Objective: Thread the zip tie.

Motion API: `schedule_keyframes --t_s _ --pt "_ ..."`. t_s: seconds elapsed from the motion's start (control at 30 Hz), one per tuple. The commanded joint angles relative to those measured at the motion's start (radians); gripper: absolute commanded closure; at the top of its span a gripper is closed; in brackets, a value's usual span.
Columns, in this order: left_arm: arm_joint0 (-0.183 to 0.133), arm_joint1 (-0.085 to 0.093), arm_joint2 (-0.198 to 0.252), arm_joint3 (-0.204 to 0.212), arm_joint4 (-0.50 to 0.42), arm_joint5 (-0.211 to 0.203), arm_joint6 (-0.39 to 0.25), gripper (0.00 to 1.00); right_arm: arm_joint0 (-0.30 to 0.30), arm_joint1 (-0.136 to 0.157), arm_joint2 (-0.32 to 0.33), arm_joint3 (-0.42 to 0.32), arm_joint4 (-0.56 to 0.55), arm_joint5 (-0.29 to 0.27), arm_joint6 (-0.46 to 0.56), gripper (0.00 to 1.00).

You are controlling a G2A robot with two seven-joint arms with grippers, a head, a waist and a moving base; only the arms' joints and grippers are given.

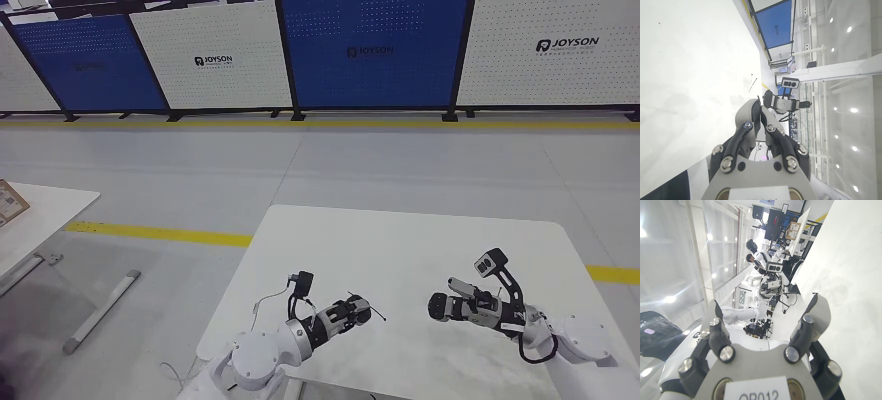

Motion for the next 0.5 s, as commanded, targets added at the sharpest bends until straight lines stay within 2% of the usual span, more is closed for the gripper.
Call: schedule_keyframes --t_s 0.0,0.1,0.17,0.23,0.37,0.47 --pt "-0.005 -0.002 -0.002 0.0 -0.023 -0.017 0.019 1.0 0.0 0.0 0.0 0.0 0.0 0.0 0.0 0.0" --pt "-0.005 -0.008 -0.017 -0.018 -0.091 -0.067 0.069 1.0 0.0 0.0 0.0 0.0 0.0 0.0 0.0 0.0" --pt "0.004 -0.012 -0.031 -0.036 -0.144 -0.123 0.122 1.0 0.0 0.0 0.0 0.0 0.0 0.0 0.0 0.0" --pt "0.007 -0.015 -0.041 -0.053 -0.181 -0.163 0.143 1.0 0.0 0.0 0.0 0.0 0.0 0.0 0.0 0.0" --pt "0.015 -0.021 -0.054 -0.091 -0.221 -0.247 0.187 1.0 0.0 0.0 0.0 0.0 0.0 0.0 0.0 0.0" --pt "0.019 -0.023 -0.06 -0.118 -0.234 -0.288 0.211 1.0 0.0 0.0 0.0 0.0 0.0 0.0 0.0 0.0"
